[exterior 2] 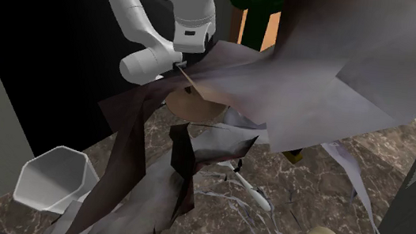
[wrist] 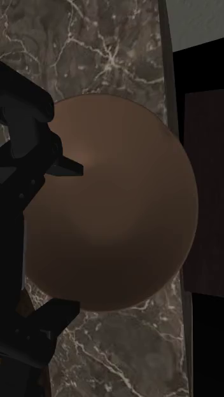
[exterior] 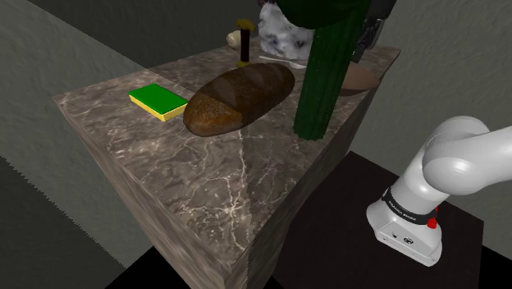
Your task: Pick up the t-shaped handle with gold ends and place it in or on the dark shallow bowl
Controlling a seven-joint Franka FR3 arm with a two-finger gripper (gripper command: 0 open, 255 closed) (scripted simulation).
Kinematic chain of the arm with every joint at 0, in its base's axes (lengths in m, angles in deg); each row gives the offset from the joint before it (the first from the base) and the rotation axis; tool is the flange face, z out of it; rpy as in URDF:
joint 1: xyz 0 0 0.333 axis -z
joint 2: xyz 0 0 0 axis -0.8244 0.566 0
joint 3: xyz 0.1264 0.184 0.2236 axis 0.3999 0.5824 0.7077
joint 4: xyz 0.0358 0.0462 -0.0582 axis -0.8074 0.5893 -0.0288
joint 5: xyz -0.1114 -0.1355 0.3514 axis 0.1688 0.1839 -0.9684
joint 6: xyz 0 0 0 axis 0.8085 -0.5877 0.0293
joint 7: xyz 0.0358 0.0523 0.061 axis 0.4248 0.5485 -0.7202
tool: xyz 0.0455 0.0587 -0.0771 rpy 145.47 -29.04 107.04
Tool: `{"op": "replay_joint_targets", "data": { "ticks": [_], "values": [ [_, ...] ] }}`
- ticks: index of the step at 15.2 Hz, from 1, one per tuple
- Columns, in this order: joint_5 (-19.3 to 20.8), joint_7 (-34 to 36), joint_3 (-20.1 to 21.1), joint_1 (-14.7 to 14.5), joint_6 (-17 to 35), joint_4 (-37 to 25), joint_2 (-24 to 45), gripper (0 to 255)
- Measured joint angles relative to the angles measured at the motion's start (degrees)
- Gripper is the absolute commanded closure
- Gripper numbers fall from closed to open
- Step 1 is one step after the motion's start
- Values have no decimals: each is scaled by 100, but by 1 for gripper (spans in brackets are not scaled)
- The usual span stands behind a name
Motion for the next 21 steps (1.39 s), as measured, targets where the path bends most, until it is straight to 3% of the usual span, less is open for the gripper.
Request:
{"op": "replay_joint_targets", "data": {
  "ticks": [7, 14, 21],
  "values": [
    [-64, 467, 346, 8, 291, -827, 1010, 0],
    [61, 1184, 803, 57, 447, -2334, 2545, 0],
    [475, 1933, 1176, 40, 123, -4343, 4161, 0]
  ]
}}
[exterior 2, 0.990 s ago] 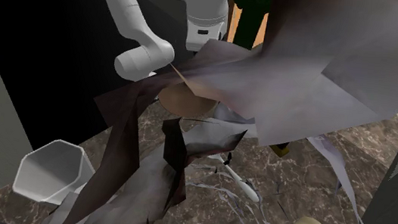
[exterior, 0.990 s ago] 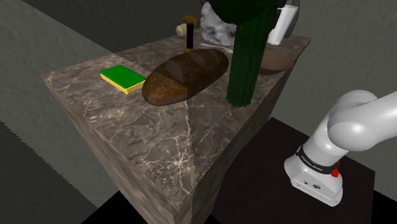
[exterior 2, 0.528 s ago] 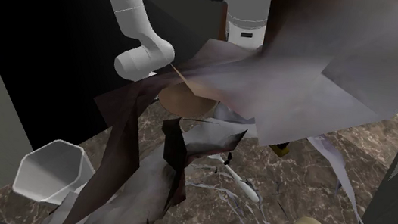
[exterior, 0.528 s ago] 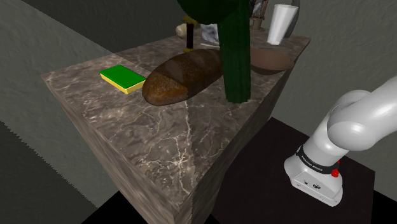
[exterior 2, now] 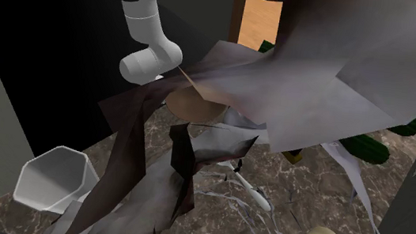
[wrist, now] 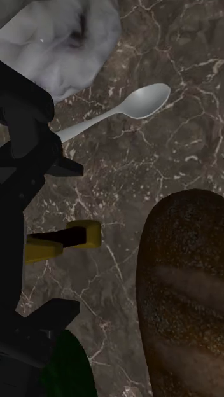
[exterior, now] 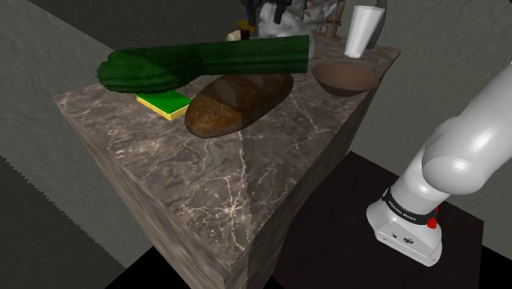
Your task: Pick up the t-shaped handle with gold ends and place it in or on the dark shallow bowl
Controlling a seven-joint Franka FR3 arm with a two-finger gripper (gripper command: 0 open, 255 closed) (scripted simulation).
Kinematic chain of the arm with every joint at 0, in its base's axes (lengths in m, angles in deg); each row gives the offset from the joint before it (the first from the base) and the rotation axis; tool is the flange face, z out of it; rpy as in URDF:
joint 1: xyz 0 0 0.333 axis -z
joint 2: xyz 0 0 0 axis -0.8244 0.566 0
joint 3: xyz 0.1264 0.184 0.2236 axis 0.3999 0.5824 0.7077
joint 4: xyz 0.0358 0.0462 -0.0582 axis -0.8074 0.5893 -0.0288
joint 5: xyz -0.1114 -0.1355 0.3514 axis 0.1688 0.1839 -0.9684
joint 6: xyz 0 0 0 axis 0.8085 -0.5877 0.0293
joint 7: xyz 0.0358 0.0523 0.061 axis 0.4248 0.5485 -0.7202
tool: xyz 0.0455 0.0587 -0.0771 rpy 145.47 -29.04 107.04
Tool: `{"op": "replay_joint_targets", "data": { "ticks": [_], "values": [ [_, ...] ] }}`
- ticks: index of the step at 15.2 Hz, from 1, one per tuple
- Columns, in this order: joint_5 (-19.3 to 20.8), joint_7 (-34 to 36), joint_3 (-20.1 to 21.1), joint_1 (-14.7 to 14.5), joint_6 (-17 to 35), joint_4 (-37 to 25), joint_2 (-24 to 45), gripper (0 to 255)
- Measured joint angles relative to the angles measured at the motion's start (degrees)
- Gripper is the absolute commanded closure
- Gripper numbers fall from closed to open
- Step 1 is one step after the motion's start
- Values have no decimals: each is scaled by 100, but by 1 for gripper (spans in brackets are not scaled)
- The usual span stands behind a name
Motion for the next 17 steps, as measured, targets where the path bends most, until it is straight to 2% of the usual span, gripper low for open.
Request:
{"op": "replay_joint_targets", "data": {
  "ticks": [3, 4, 7, 11, 17],
  "values": [
    [238, 281, 109, -70, -228, -919, 687, 0],
    [270, 309, 115, -77, -236, -1023, 782, 0],
    [300, 338, 115, -79, -77, -954, 872, 0],
    [281, 340, 106, -67, 266, -521, 780, 0],
    [282, 341, 105, -66, 320, -473, 784, 0]
  ]
}}
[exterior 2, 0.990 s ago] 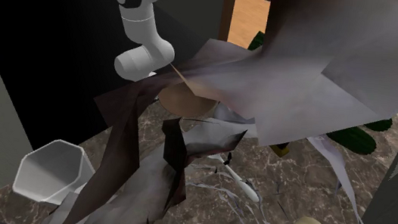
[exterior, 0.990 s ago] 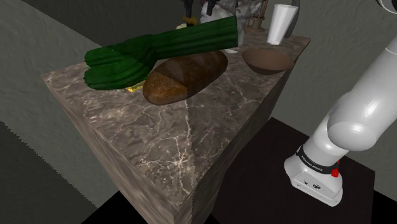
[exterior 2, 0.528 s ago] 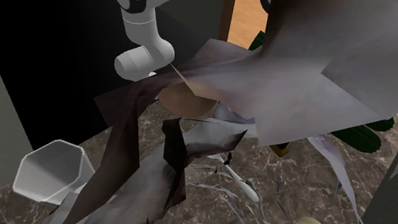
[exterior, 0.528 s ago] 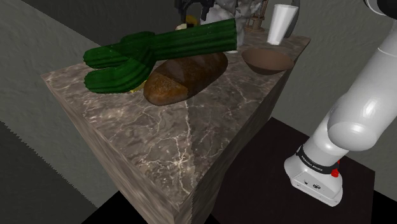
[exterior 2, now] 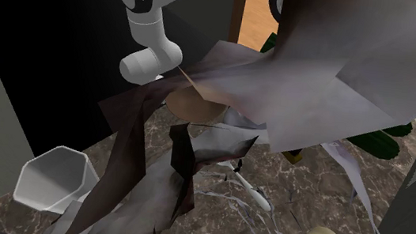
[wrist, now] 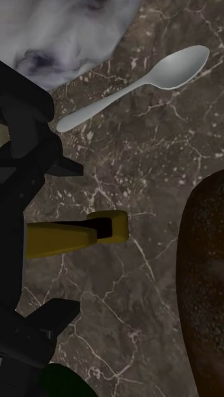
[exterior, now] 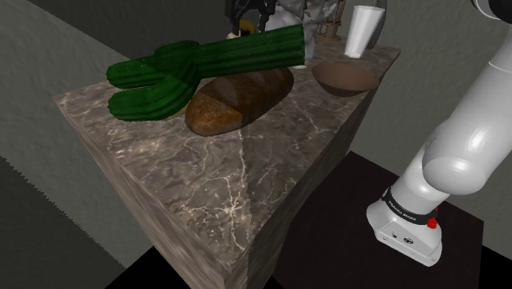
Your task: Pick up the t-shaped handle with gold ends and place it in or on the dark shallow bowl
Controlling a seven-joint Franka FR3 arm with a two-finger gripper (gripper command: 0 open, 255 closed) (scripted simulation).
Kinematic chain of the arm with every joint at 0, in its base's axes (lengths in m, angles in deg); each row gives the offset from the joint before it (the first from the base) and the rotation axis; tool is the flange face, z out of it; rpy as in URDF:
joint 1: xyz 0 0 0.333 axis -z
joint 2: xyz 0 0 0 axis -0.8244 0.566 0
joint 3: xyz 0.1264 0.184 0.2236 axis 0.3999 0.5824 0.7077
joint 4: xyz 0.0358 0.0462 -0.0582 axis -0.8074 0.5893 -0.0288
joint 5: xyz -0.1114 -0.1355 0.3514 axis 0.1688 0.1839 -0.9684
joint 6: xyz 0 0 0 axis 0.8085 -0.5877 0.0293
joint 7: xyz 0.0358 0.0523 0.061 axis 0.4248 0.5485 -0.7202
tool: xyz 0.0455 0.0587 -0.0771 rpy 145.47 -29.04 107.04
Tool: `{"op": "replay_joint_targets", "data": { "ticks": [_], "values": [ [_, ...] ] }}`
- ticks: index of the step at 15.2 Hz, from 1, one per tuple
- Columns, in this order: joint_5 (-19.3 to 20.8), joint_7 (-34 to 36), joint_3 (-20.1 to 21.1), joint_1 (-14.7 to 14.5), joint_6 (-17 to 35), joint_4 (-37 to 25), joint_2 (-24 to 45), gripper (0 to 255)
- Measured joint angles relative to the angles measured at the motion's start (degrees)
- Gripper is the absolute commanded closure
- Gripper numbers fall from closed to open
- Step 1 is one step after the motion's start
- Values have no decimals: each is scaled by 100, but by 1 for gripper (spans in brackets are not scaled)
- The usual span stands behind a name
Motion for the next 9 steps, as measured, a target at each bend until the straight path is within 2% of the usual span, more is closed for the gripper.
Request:
{"op": "replay_joint_targets", "data": {
  "ticks": [1, 9],
  "values": [
    [0, 0, 0, 0, 0, 0, 0, 255],
    [0, 1, 0, 0, 0, 0, -1, 255]
  ]
}}
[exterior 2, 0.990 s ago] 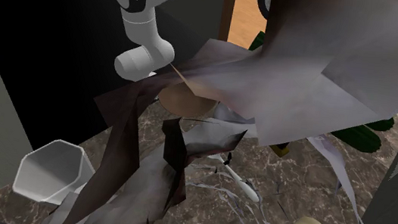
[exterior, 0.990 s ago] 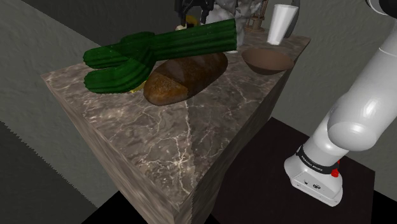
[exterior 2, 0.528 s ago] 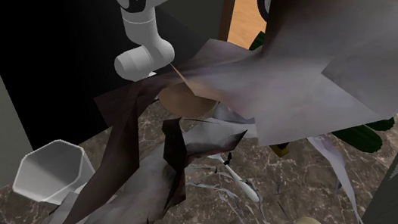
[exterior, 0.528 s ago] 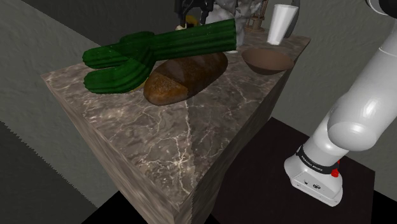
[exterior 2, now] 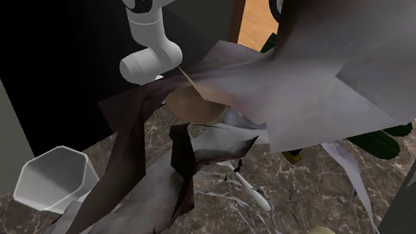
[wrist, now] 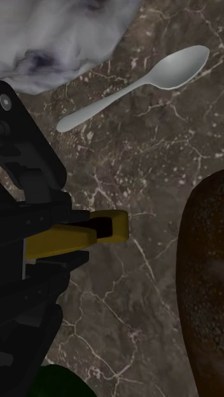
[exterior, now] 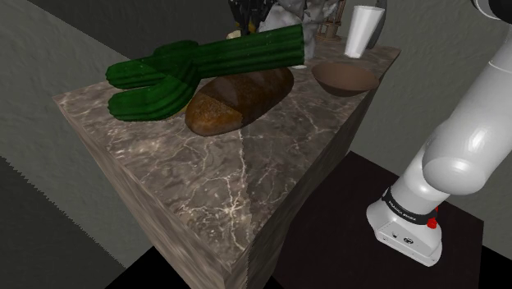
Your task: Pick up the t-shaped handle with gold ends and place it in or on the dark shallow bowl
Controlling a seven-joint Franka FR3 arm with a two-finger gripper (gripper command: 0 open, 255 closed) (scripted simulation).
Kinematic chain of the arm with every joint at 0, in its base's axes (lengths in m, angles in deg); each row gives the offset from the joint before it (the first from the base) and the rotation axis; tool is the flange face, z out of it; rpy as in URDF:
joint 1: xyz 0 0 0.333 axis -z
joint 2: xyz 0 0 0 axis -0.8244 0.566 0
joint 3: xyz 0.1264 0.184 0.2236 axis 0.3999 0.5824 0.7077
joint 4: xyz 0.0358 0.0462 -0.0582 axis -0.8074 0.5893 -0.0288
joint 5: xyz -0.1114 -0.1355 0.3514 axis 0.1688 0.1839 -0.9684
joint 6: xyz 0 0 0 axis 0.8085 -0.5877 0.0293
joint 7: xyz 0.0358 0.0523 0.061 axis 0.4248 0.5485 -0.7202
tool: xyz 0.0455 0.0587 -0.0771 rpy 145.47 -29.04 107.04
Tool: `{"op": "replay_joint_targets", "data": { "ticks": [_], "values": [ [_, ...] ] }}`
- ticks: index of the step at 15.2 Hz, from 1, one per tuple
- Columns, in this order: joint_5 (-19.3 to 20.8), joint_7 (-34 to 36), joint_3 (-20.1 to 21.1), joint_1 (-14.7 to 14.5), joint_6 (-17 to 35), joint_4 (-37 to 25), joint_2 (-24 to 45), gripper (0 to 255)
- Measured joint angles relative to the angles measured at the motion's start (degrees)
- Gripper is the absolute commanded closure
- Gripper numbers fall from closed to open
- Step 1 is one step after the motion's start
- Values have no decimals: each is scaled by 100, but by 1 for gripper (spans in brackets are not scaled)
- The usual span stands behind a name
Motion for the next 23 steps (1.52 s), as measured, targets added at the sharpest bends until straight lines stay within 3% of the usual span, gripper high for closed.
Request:
{"op": "replay_joint_targets", "data": {
  "ticks": [4, 12, 23],
  "values": [
    [8, 5, 5, -7, -104, -138, 37, 255],
    [76, 22, 33, -50, -806, -1114, 316, 255],
    [304, 50, 88, -223, -2090, -3192, 1129, 255]
  ]
}}
